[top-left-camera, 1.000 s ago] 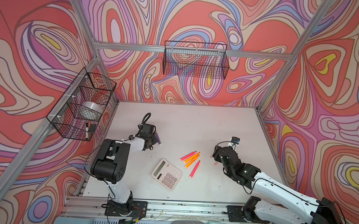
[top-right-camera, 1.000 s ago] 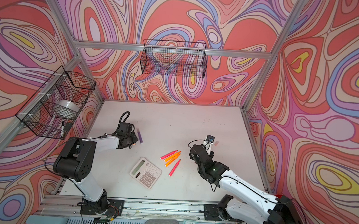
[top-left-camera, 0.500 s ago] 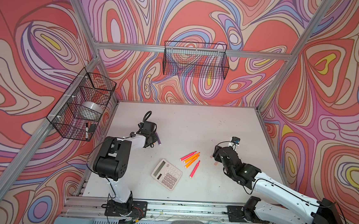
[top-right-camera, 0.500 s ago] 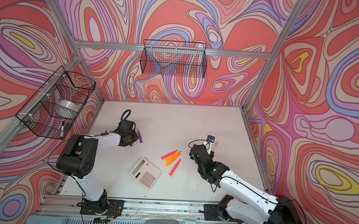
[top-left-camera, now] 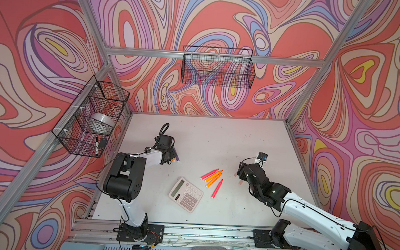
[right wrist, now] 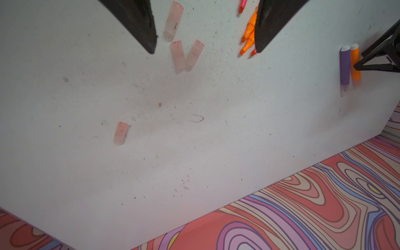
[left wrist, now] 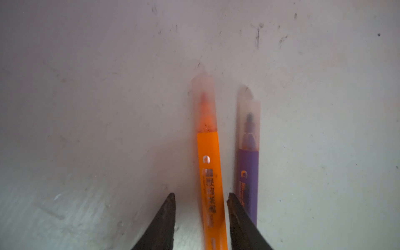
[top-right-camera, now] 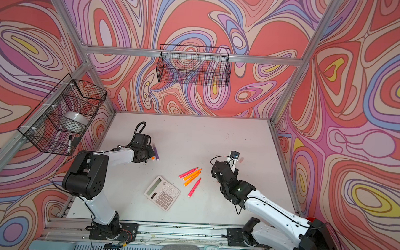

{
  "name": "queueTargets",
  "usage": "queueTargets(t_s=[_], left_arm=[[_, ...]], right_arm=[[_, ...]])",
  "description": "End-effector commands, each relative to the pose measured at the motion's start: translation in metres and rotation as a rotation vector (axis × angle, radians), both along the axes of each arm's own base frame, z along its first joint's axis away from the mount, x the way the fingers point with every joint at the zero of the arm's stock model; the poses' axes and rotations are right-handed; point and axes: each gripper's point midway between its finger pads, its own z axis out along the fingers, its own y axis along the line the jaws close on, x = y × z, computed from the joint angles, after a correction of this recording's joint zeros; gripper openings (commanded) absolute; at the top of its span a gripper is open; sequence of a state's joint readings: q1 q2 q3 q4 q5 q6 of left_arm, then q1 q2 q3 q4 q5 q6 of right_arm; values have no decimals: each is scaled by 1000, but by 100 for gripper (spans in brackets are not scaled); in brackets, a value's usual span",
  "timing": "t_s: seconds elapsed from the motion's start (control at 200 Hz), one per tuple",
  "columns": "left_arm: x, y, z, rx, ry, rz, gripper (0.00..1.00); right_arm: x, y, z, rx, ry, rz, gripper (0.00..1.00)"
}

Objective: Insert the pens into the pen caps
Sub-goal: 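Release the orange marker and move the left gripper to the pink marker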

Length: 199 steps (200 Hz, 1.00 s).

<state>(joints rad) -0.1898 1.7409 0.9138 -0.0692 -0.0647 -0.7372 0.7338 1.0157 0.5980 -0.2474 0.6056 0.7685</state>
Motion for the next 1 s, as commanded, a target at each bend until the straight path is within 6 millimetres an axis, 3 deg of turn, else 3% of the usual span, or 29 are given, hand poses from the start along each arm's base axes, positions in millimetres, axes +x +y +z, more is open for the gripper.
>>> queueTargets(t_s=[0.0,0.105,0.225,0.355,0.471,0.601,0.701,0.866,0.991], left_arm=[[-14,6,20,27,-8,-31,43],[-20,-7,42,-6,-97,-132,43],[-33,-26,68,-75,-231,-251,45],[-51,-33,101,-69,-314,-329,52],[-72,-47,127,-11,-382,-449,56],[-96,-93,144,-18,-486,-631,58],[-115,-138,153,-43,-513,-772,55],[-144,-193,142,-18,-476,-926,53],[-166,-228,123,22,-410,-1028,52]], right_arm=[[0,-4,6,-1,-19,-10,73],[4,-8,14,13,-61,-39,75],[16,2,45,92,-164,-34,73],[20,-10,77,128,-291,-108,75],[26,-22,92,12,-362,-123,81],[39,-50,77,-140,-267,-211,82],[54,-78,49,-181,-182,-253,83],[76,-124,-12,-138,-1,-343,80],[80,-145,-34,-159,81,-427,78]])
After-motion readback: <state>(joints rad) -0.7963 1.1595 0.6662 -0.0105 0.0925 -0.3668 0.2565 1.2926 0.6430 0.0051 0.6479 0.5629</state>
